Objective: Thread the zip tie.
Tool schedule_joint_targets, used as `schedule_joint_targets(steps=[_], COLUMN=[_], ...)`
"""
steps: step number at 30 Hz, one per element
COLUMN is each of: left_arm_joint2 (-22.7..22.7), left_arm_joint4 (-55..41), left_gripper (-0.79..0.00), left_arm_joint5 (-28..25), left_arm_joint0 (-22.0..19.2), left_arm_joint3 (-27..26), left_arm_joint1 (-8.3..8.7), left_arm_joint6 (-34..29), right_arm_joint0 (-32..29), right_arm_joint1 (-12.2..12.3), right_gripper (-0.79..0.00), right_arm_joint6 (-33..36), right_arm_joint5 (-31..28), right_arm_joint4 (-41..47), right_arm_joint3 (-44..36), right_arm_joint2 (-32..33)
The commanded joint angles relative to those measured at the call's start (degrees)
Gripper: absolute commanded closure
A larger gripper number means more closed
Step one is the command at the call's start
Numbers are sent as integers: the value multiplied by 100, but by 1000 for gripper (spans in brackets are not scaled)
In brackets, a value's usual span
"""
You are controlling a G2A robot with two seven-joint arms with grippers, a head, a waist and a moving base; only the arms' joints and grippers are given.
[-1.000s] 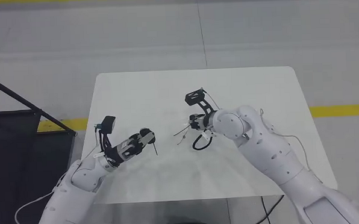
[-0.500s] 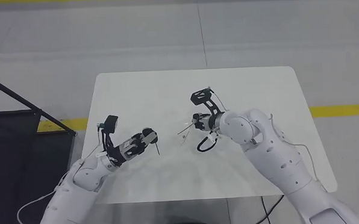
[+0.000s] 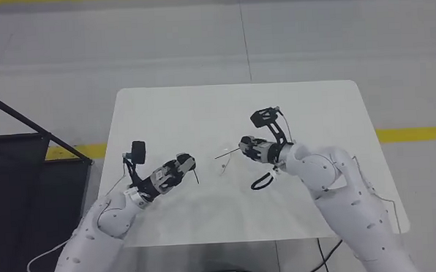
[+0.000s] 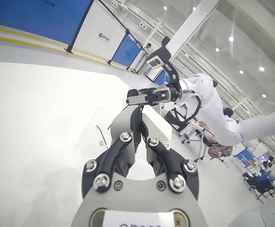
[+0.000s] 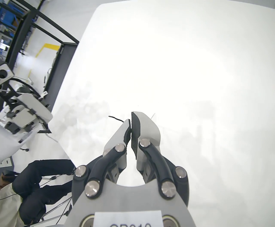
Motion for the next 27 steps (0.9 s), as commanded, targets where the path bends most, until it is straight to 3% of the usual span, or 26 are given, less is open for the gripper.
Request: schedule_joint_targets(steps=[1, 14, 27], left_arm_joint2=[30, 339, 363], left_arm_joint4=[311, 1808, 2038], left_gripper=[0, 0, 0], left_arm_joint5=[134, 879, 1139], left_arm_joint0=[-8, 115, 184], left_arm_joint3=[1, -173, -286], left_arm_joint1=[-24, -194, -212], left_arm_joint6=[178, 1426, 1504], right_arm_joint0=[-296, -2153, -2161], right_arm_joint1=[51, 284, 283], right_gripper=[0, 0, 0], right_arm_joint6=[-52, -501, -519], right_arm_joint5=[-87, -610, -617], right_arm_joint4=[99, 615, 612], right_arm_joint3=[-290, -1895, -1903], right_arm_joint2=[249, 1430, 1422])
